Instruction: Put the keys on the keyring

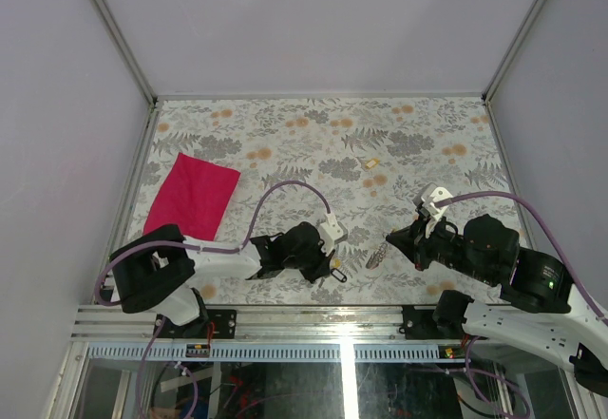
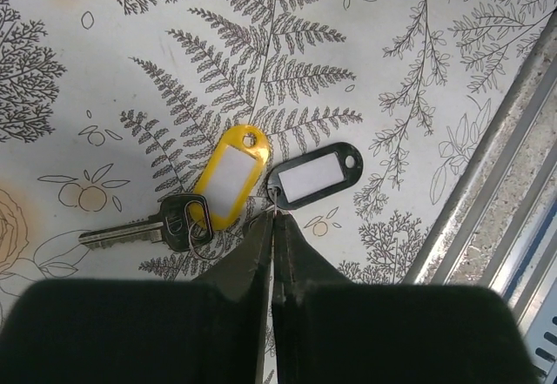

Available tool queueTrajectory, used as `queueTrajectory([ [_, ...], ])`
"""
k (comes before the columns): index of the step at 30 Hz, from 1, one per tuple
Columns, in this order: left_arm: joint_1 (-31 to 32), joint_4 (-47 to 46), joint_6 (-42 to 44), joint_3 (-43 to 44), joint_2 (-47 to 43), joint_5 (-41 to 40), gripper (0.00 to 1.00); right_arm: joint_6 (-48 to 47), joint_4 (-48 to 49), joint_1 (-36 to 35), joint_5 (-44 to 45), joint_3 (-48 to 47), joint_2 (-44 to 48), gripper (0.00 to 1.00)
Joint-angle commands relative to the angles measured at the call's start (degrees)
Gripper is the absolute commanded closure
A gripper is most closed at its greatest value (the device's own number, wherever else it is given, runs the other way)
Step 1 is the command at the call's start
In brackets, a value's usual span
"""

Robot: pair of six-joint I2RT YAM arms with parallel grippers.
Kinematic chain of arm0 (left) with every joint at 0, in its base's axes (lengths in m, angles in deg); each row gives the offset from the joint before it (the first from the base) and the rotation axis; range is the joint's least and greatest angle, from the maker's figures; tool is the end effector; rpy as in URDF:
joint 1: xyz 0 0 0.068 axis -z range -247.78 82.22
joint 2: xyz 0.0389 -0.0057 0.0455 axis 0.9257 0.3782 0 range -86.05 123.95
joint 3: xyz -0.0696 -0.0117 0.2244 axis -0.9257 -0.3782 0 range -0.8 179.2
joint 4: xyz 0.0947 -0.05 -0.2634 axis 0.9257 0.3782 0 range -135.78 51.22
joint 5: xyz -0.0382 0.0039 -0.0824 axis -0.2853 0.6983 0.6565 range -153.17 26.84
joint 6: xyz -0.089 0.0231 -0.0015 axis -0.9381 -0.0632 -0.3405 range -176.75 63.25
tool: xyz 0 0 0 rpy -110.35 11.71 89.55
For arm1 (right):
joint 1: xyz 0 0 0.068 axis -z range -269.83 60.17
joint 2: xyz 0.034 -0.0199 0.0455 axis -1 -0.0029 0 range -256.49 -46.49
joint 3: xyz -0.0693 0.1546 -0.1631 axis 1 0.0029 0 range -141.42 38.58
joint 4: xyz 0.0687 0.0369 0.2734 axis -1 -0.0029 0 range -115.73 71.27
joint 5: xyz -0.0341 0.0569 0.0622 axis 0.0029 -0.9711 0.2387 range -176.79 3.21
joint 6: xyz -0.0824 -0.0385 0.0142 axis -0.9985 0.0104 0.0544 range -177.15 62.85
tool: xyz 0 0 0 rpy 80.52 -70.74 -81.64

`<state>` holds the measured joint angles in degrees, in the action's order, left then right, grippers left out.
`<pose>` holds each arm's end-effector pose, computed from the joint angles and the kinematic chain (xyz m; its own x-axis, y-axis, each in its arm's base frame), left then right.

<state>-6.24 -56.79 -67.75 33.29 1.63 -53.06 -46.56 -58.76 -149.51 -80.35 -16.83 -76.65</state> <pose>0.1460 -0.3000 0.0520 -0.4935 0.5161 -0.7001 0.8485 0.4626 -0.2571 0.1062 0.1631 0.3558 -0.2742 -0.1068 -0.9557 -0.7656 0.6256 0.1497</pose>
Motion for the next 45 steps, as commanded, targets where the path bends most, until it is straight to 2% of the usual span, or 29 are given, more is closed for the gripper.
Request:
queueTrajectory([
  [1, -0.6, -4.0, -0.7, 1.6, -2.2, 0.4, 1.0, 0.7, 3.4, -0.3, 0.5, -0.7, 0.3, 1.0],
  [6, -1.9, -2.2, -1.7, 2.9, -7.5, 1.6, 1.0, -0.7, 6.3, -0.3, 1.2, 0.2, 2.8, 1.0],
  [12, -2.1, 7.3, -1.3, 10.0, -12.2, -3.3, 1.0, -5.5, 11.6, -0.3, -1.1, 1.7, 6.7, 1.0],
  [17, -2.1, 11.7, 4.3, 13.1, -16.9, -0.5, 1.0, -12.1, 17.7, -0.3, -7.4, 3.9, 8.5, 1.0],
  [22, -2.1, 8.1, 8.5, 10.9, -27.4, -2.6, 1.0, -19.4, 22.4, -0.3, -14.2, 5.8, 8.8, 1.0],
  [27, -2.3, 7.5, 8.7, 10.8, -36.0, -4.2, 1.0, -28.8, 28.0, -0.3, -22.0, 9.3, 9.5, 1.0],
  [31, -2.3, 12.2, 8.2, 16.4, -37.5, -4.1, 1.0, -36.0, 33.3, -0.3, -26.3, 11.1, 8.8, 0.99],
  [33, -2.2, 16.0, 11.2, 19.1, -37.6, -0.3, 1.0, -40.4, 34.9, -0.3, -27.5, 11.2, 7.8, 0.99],
  [40, -2.2, 16.9, 20.0, 20.5, -40.9, 7.0, 1.0, -57.7, 36.9, -0.3, -29.0, 12.0, 3.6, 1.0],
  [45, -2.3, 17.1, 26.5, 21.1, -43.2, 9.3, 1.0, -60.1, 39.3, -0.3, -30.7, 10.6, 0.2, 1.0],
])
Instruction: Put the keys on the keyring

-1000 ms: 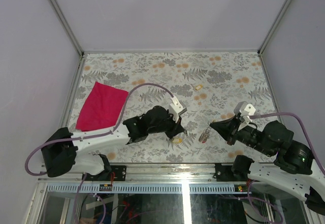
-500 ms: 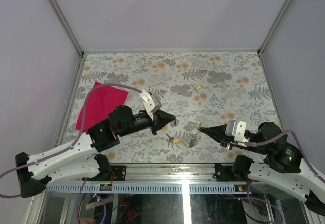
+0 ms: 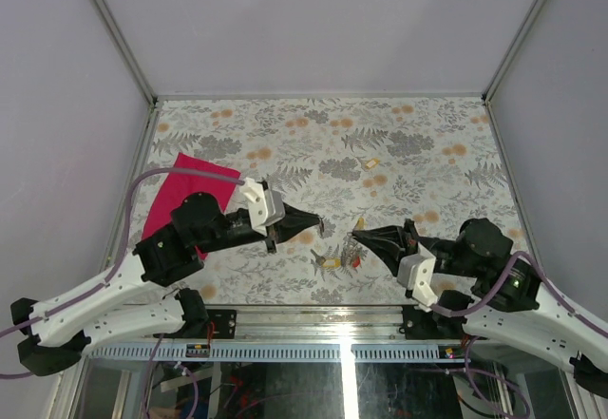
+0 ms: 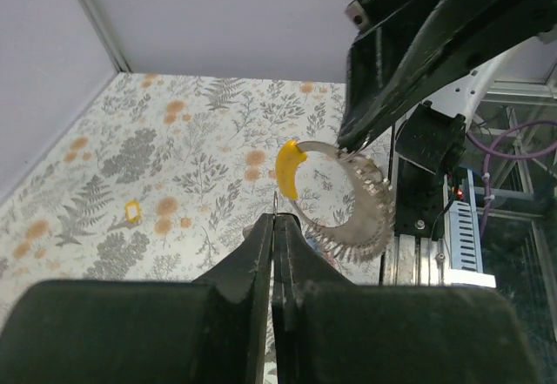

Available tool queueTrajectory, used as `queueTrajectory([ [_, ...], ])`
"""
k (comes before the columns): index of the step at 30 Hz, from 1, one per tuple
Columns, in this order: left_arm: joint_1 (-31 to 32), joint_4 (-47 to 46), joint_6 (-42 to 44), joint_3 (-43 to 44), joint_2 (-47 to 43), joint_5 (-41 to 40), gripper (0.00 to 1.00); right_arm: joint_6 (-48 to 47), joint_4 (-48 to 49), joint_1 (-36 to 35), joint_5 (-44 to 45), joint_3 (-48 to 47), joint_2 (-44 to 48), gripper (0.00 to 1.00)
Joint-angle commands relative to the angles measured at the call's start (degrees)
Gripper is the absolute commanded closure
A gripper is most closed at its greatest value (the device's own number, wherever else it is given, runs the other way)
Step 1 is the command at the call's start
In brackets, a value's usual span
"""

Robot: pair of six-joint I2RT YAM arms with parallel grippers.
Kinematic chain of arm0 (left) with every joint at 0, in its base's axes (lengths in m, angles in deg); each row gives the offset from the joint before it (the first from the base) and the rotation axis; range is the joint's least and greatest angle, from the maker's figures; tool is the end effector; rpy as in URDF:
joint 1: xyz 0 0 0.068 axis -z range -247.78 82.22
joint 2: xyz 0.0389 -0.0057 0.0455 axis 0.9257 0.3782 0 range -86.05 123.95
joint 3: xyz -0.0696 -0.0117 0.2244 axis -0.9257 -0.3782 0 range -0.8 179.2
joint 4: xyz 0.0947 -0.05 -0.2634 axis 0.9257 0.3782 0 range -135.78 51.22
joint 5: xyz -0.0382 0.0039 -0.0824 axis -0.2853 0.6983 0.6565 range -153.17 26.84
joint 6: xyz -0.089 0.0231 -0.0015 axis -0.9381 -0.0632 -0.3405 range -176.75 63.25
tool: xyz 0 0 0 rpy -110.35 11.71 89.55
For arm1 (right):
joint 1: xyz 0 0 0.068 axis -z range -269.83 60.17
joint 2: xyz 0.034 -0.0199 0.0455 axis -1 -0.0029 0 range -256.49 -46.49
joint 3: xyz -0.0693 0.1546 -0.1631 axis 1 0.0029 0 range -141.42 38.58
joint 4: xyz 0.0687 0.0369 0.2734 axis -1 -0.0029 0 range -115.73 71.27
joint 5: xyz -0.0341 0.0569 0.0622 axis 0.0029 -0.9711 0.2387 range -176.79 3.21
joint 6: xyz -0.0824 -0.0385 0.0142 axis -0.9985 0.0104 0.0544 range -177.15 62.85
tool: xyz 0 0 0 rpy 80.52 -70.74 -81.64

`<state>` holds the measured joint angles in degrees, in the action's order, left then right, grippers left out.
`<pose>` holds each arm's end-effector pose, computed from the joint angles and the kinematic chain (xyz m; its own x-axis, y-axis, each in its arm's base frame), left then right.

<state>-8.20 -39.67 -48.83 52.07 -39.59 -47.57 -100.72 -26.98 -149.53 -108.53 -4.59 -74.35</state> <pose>0.1223 -0.2523 0.3670 0.1358 0.0308 -0.9903 0.9571 0.2541 0.1391 0.0819 0.2007 0.3661 0.7255 -0.0272 -0.6877 -0.6727 0.1829 -0.7169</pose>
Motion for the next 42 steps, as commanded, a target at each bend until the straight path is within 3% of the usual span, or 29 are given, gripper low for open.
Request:
queueTrajectory([
  [1, -0.3, 0.2, 8.6, 2.5, -2.1, 4.4, 1.0, -5.3, 7.8, -0.3, -3.0, -2.2, -2.9, 1.0],
  [11, -0.2, 4.0, 16.7, 6.1, -1.9, 9.5, 1.0, 19.0, 11.8, -0.2, -8.2, -10.0, -10.9, 0.99],
  [19, -0.2, 8.2, 19.2, 8.5, -1.8, 12.6, 1.0, 30.4, 20.8, -0.3, -11.2, -7.2, -12.5, 0.97],
  [25, -0.2, 10.5, 20.1, 9.3, -2.5, 15.0, 1.0, 35.7, 22.9, -0.3, -12.4, -8.3, -14.3, 0.99],
  [31, -0.3, 13.4, 21.2, 11.0, -2.2, 16.2, 1.0, 38.5, 13.7, -0.3, -13.7, -14.3, -17.7, 0.99],
  [42, -0.3, 14.9, 21.7, 11.8, -2.3, 16.5, 1.0, 42.2, 10.7, -0.3, -13.4, -17.1, -18.4, 0.98],
])
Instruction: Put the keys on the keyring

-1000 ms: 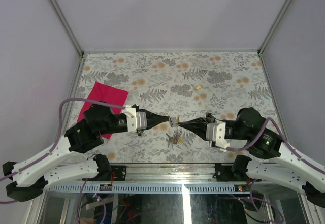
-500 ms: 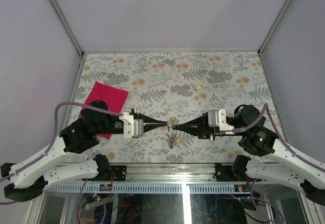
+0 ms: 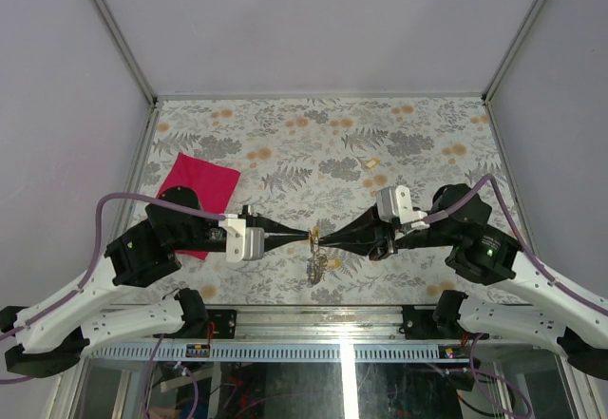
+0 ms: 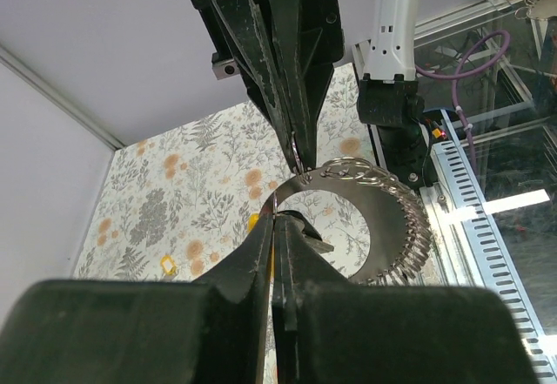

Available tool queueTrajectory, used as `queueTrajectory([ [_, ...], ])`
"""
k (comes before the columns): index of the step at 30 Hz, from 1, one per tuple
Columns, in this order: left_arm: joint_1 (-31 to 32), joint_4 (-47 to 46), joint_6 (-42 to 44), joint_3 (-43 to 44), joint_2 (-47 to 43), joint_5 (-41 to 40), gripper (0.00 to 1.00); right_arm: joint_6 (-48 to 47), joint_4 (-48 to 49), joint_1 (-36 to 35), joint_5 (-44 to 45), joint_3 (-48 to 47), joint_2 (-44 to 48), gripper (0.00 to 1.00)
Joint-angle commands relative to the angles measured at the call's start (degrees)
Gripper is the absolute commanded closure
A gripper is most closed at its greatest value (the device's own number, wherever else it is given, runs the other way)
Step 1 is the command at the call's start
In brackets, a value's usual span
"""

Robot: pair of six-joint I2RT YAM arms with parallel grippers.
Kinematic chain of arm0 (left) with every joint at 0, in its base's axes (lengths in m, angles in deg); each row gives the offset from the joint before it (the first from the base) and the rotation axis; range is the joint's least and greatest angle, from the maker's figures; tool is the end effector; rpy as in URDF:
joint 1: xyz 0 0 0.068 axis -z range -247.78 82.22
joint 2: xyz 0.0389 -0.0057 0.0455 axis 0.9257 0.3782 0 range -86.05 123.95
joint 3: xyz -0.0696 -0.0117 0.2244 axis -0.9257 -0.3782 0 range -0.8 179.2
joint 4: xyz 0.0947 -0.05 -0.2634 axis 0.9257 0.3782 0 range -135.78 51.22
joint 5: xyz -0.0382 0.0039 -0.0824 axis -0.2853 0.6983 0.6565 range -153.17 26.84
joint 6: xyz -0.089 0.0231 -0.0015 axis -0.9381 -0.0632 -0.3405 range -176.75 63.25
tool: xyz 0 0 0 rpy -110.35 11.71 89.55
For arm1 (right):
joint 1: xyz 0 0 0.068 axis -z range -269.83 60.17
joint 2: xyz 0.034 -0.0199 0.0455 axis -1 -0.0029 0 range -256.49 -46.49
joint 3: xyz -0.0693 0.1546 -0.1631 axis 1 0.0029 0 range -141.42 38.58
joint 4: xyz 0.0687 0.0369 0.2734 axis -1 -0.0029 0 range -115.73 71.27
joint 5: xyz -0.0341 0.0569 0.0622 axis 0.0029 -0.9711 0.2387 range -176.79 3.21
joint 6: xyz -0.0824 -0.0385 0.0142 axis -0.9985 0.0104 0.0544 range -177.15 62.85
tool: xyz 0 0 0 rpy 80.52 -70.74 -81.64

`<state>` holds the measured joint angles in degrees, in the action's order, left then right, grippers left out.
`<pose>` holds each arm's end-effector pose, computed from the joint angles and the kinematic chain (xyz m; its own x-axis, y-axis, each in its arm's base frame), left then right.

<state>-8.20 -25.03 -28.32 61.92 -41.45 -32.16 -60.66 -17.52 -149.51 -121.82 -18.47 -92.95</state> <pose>0.0856 -0.2300 0.4055 0.4555 0.0302 -0.8897 0.8902 -0.0274 0.4548 0.0890 0.2461 0.4140 0.1636 0.1808 -0.9698 -0.9823 -0.0606 -0.1771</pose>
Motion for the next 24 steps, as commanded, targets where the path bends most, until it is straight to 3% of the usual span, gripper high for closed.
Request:
queueTrajectory([
  [1, -0.3, 0.3, 1.2, 2.0, -0.4, 1.0, 1.0, 2.2, 0.9, -0.3, -0.1, -3.5, 0.1, 0.98],
  [24, -0.3, 0.5, 1.0, 2.2, -0.1, 2.3, 1.0, 4.3, 0.4, -0.3, 6.0, -4.1, -1.1, 1.0],
])
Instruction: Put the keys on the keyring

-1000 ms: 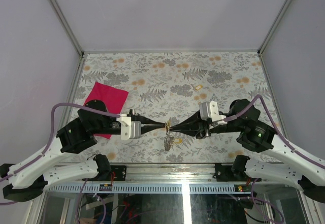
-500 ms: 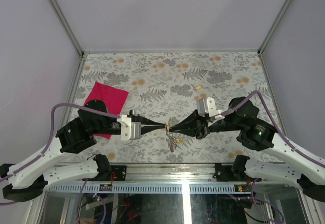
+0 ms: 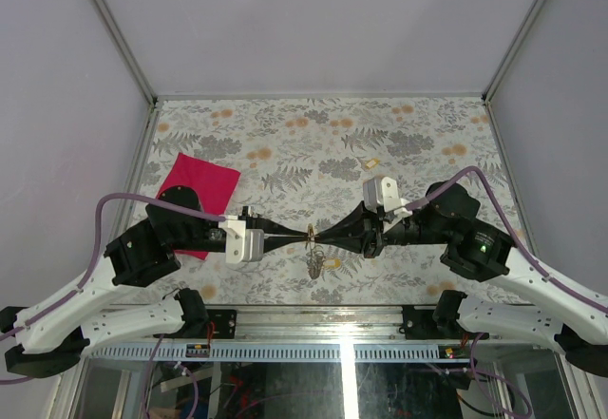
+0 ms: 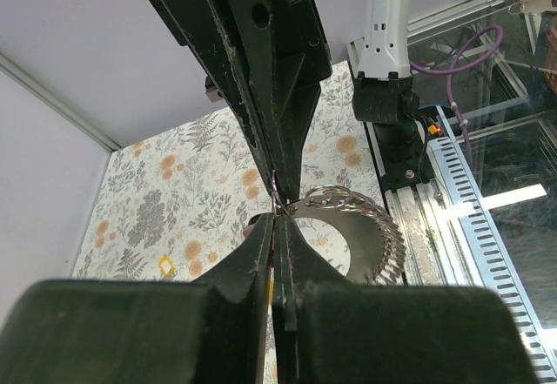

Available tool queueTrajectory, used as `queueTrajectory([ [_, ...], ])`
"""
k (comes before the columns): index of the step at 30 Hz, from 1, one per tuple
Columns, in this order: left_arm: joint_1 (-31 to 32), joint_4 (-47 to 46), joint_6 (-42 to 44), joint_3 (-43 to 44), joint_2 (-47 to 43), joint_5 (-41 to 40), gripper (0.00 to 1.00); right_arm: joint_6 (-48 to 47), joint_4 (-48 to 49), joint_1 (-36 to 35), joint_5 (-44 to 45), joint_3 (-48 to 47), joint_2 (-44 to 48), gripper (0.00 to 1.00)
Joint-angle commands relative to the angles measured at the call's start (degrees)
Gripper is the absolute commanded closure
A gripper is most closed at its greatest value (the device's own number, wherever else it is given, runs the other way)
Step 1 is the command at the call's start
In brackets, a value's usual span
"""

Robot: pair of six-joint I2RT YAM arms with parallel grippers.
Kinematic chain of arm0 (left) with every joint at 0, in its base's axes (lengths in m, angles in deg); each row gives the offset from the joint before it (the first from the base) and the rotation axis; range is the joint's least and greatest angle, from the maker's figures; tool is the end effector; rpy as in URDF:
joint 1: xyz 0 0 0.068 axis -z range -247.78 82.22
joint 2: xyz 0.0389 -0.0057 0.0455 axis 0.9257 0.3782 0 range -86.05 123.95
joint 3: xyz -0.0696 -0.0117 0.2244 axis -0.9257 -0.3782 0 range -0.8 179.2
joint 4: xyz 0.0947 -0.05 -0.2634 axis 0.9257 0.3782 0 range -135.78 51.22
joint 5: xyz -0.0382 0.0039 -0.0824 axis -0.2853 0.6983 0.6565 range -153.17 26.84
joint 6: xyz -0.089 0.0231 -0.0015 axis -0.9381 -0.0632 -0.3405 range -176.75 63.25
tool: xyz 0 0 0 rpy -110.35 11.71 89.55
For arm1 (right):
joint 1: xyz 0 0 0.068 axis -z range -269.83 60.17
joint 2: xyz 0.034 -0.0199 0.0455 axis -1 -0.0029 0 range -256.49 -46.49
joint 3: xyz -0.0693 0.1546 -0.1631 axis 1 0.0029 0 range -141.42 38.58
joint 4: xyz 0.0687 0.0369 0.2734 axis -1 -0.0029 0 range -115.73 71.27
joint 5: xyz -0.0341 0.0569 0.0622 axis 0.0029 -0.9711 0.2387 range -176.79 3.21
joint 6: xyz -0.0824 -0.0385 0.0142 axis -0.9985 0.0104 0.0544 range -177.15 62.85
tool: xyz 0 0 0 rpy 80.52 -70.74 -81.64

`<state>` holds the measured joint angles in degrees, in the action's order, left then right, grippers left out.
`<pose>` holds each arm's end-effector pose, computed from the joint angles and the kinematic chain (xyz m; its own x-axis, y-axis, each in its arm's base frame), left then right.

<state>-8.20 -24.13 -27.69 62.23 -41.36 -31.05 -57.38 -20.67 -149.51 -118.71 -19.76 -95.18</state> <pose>0.0838 -0.2297 0.4050 0.4597 0.0295 -0.8876 0.8876 -0.0494 0.4580 0.0985 0.2549 0.4061 0.0717 0.1162 -0.9906 -0.9969 -0.0233 -0.0749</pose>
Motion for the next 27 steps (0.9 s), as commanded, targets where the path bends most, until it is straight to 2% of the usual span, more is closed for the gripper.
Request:
queueTrajectory([
  [1, -0.3, -0.3, 0.4, 1.9, -0.2, 1.2, 1.0, 1.0, 3.6, -0.3, 3.2, -2.8, 1.1, 1.0],
  [27, -0.3, 2.3, 1.0, 2.8, 1.5, 2.3, 1.0, 5.8, 5.8, -0.3, 8.3, -2.6, 1.5, 1.0],
])
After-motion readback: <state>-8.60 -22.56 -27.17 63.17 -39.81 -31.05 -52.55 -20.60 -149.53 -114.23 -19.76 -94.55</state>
